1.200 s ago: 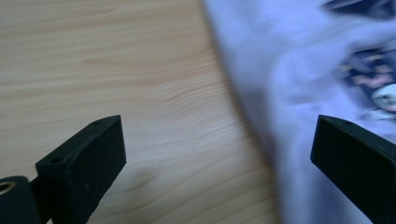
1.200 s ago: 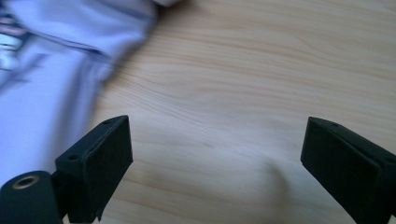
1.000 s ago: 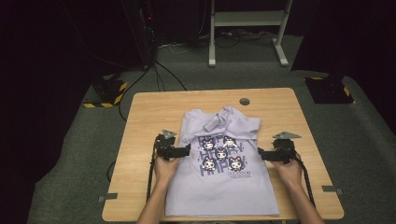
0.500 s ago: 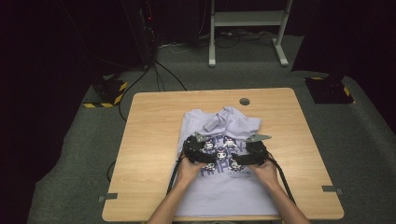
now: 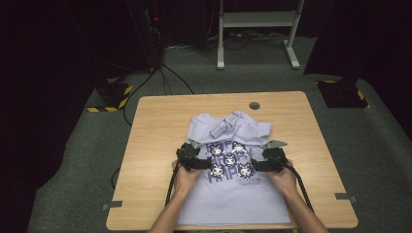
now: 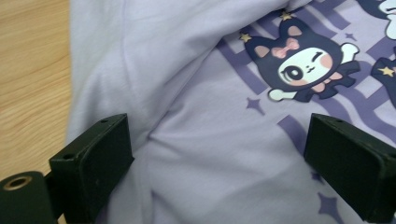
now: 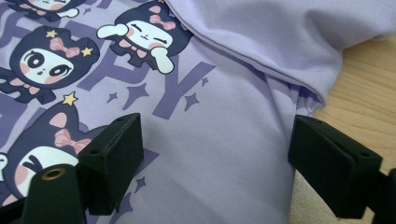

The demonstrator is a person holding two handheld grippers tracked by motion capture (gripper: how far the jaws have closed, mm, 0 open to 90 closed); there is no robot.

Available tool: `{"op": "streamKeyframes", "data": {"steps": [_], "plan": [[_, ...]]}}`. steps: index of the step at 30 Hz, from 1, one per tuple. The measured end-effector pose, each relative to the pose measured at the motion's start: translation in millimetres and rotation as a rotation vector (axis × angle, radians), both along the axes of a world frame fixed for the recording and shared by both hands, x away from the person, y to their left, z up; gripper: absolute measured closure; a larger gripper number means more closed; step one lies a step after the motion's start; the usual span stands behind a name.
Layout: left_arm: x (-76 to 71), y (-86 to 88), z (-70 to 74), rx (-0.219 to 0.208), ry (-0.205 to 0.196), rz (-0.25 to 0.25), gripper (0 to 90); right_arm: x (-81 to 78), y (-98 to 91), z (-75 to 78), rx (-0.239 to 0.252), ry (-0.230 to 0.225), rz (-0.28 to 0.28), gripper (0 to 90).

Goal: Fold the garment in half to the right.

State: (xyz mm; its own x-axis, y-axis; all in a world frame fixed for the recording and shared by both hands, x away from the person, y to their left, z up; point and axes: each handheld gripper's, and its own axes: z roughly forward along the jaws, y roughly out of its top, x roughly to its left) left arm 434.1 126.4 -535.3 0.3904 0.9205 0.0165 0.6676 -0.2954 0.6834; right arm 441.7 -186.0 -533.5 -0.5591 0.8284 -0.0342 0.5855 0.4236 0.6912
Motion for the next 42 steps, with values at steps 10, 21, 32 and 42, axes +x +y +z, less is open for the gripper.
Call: {"op": "streamKeyframes", "data": {"steps": [10,21,32,42], "plan": [[8.7,-23.6,-1.0,-0.005,-0.021,-0.088,7.4,3.0,30.9,-0.7,0.016,-0.012,0.079,16.9],[-9.2,-8.9,-3.4,-0.027,-0.009,-0.066,10.0,-0.2,7.3,-3.4,0.036,0.000,0.049,18.3],[12.0,-25.8,5.1,-0.037,-0.013,-0.073,8.9,8.6,23.2,7.8,0.055,-0.008,0.046,19.3],[6.1,-13.8,-1.5,-0.018,-0.012,-0.052,14.1,13.0,10.3,-1.6,0.028,0.008,0.034,21.5]]}}
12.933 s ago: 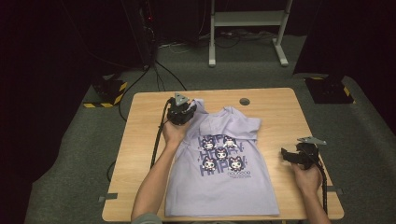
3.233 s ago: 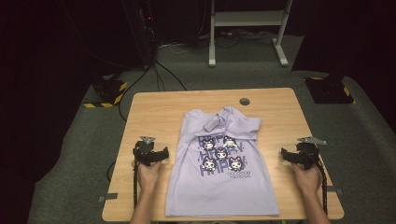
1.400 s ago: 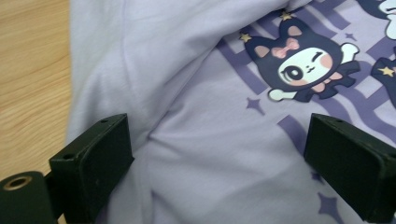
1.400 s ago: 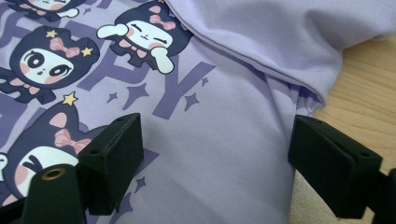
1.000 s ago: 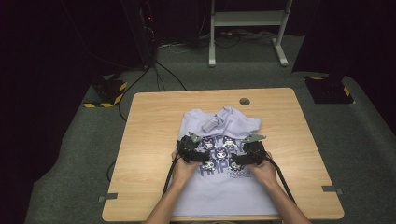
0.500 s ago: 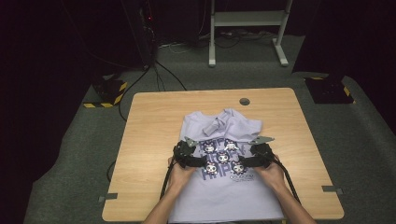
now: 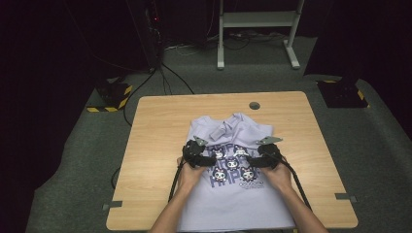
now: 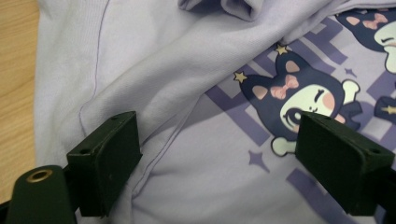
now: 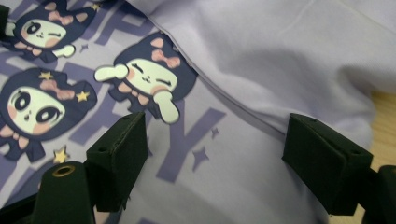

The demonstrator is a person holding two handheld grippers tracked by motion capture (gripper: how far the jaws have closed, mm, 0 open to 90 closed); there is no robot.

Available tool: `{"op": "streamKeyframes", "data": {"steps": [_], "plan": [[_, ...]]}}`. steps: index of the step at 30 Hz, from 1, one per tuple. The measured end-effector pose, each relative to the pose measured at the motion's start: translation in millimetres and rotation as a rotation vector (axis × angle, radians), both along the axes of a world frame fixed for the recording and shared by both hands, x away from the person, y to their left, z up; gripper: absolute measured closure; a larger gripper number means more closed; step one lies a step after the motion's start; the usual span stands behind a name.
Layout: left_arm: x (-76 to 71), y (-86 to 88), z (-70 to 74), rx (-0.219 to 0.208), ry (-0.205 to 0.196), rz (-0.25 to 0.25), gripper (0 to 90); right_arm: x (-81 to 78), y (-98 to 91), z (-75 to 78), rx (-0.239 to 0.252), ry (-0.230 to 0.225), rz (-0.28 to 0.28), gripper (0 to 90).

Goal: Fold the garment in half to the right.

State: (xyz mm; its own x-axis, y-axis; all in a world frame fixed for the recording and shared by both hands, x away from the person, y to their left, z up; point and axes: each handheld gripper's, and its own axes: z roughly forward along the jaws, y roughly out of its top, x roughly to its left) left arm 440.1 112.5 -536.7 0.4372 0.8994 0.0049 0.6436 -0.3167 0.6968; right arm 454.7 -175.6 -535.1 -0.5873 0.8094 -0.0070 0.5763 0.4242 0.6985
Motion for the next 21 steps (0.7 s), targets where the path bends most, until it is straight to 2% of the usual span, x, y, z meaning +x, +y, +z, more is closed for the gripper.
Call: {"op": "streamKeyframes", "data": {"steps": [4,6,8,11,13,16,18,19,20,21], "plan": [[-10.3,0.2,2.7,0.014,0.006,-0.007,14.1,-9.0,-5.0,3.0,-0.020,0.021,0.014,21.8],[-10.8,-1.2,4.1,0.002,-0.020,-0.013,12.8,-10.9,-3.2,6.2,-0.029,0.007,0.013,20.8],[-7.0,-3.7,7.5,-0.005,-0.045,-0.019,11.4,-9.4,0.0,12.2,0.009,-0.029,0.003,20.6],[1.2,-9.3,13.8,-0.024,-0.081,-0.028,10.5,-0.7,9.6,18.8,0.041,-0.048,0.002,19.9],[8.5,-12.6,14.6,-0.017,-0.069,-0.029,10.0,5.4,16.2,19.6,0.040,-0.057,0.003,19.9],[17.1,-12.8,10.5,-0.002,-0.050,-0.017,9.6,16.8,24.7,15.0,0.004,-0.042,-0.003,19.4],[20.3,-9.7,5.8,0.008,-0.026,-0.002,9.6,22.4,23.1,9.2,-0.006,-0.033,-0.019,19.9],[21.6,-6.9,2.7,0.020,-0.007,0.010,9.7,25.3,20.3,5.5,-0.010,-0.012,-0.028,19.6],[22.6,-2.7,-0.6,0.010,0.002,0.015,9.6,27.5,17.1,1.7,-0.016,0.006,-0.035,19.3],[21.3,1.4,-1.3,0.004,-0.013,0.019,8.8,27.4,13.8,1.1,-0.015,-0.004,-0.038,19.9]]}}
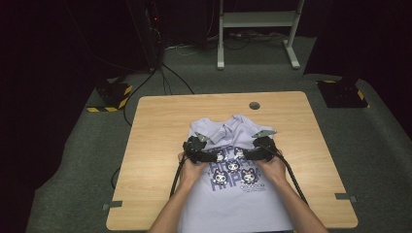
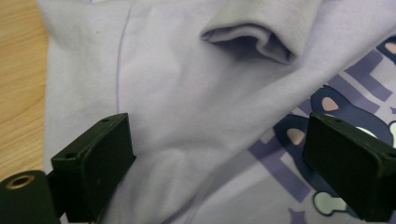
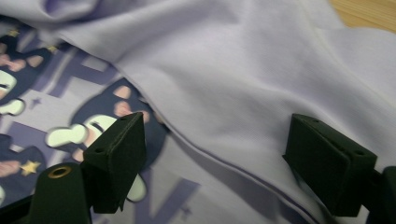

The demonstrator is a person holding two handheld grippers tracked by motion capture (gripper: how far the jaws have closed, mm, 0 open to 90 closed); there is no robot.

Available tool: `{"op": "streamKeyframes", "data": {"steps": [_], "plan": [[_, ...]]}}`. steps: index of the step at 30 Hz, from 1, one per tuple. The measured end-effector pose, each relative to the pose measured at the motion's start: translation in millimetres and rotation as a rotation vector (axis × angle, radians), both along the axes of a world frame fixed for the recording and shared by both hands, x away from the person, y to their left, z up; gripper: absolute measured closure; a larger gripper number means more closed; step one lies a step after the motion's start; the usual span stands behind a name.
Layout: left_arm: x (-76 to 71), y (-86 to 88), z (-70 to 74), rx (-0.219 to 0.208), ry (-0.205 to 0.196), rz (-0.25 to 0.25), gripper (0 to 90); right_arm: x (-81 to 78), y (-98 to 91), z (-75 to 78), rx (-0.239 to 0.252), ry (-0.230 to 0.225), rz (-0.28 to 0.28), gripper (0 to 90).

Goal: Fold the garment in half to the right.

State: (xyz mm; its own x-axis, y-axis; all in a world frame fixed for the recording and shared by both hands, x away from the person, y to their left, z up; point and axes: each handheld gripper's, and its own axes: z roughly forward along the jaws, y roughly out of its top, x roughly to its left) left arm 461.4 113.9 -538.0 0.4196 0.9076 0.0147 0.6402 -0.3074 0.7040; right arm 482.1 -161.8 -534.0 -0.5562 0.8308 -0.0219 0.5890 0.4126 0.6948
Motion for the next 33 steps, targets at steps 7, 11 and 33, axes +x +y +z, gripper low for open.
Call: {"op": "streamKeyframes", "data": {"steps": [7,11,33], "plan": [[-12.7,15.1,1.0,0.001,0.015,0.008,9.2,-4.8,-12.9,4.8,-0.044,0.031,0.000,18.2],[-16.0,11.7,12.1,-0.018,-0.075,-0.014,9.8,-9.8,-6.5,15.1,-0.015,-0.034,0.008,18.7],[16.7,13.0,5.6,-0.023,0.008,0.010,9.4,20.7,-2.7,13.4,-0.022,0.027,-0.050,17.7]]}}
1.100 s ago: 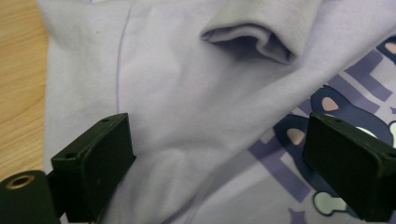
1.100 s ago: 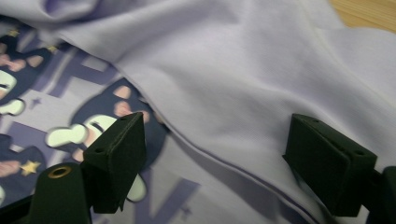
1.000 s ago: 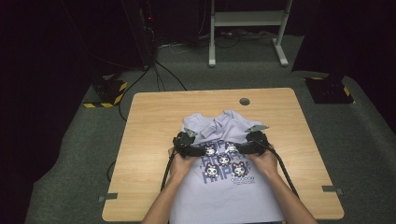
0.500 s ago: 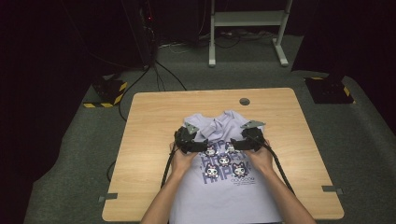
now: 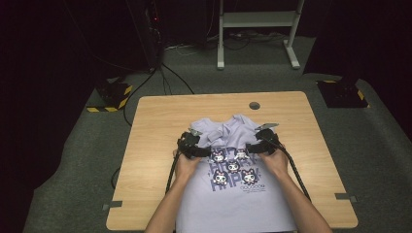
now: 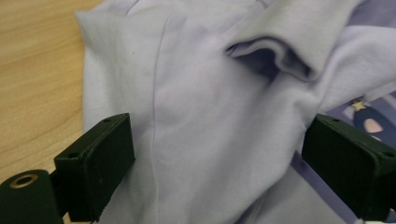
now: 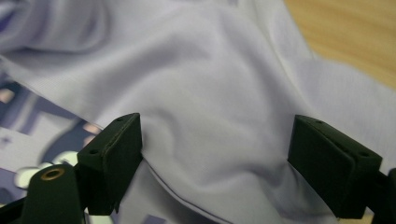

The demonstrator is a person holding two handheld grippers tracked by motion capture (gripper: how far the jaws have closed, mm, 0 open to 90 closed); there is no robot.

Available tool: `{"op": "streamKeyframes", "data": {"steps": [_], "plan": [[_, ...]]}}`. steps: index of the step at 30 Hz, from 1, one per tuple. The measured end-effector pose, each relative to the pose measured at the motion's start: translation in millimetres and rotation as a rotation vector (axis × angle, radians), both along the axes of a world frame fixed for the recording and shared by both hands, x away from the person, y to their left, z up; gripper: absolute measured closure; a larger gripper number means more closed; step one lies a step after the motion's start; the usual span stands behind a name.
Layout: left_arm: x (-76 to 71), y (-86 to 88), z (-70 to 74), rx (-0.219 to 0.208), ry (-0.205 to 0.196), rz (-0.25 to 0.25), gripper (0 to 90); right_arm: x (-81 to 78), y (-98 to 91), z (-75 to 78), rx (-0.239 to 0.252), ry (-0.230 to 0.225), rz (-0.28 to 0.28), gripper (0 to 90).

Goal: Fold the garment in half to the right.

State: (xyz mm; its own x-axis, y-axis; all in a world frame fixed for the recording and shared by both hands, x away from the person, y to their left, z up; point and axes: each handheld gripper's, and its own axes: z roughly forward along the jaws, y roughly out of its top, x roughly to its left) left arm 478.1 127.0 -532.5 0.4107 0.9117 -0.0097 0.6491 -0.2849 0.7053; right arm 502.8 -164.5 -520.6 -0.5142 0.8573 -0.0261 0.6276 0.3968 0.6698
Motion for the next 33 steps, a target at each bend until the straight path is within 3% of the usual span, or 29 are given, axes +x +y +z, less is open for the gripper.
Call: {"op": "streamKeyframes", "data": {"steps": [3,5,9,14,19,24,26,29,31,33], "plan": [[-2.1,-7.4,7.5,-0.020,-0.063,-0.032,9.9,-2.9,7.6,8.1,0.041,-0.051,0.024,19.4],[-0.1,-14.1,11.3,-0.030,-0.084,-0.056,10.1,-3.3,15.5,10.4,0.073,-0.075,0.036,20.3],[8.6,-19.9,8.3,-0.051,-0.049,-0.061,9.8,2.5,21.4,1.9,0.087,-0.044,0.027,20.6],[13.2,-13.3,-2.6,-0.037,0.008,-0.020,10.0,9.5,13.5,-10.8,0.046,-0.002,-0.005,21.2],[7.7,-7.3,0.8,-0.050,-0.004,-0.029,9.8,10.6,2.2,-6.4,0.033,0.020,-0.050,19.6],[5.2,-11.9,12.7,-0.118,-0.079,-0.048,9.9,1.7,13.1,11.9,0.087,-0.060,-0.020,20.5],[7.8,-13.0,15.2,-0.124,-0.087,-0.025,9.9,1.5,21.3,17.4,0.103,-0.057,-0.002,18.2],[12.0,-13.3,15.0,-0.137,-0.081,0.001,10.0,2.6,34.8,24.2,0.115,-0.072,0.022,19.3],[15.1,-14.5,11.9,-0.127,-0.055,0.006,10.4,2.6,41.3,26.6,0.151,-0.079,0.028,18.7],[18.1,-18.3,6.7,-0.113,-0.020,-0.005,10.3,5.8,50.9,25.8,0.144,-0.059,0.041,17.3]]}}
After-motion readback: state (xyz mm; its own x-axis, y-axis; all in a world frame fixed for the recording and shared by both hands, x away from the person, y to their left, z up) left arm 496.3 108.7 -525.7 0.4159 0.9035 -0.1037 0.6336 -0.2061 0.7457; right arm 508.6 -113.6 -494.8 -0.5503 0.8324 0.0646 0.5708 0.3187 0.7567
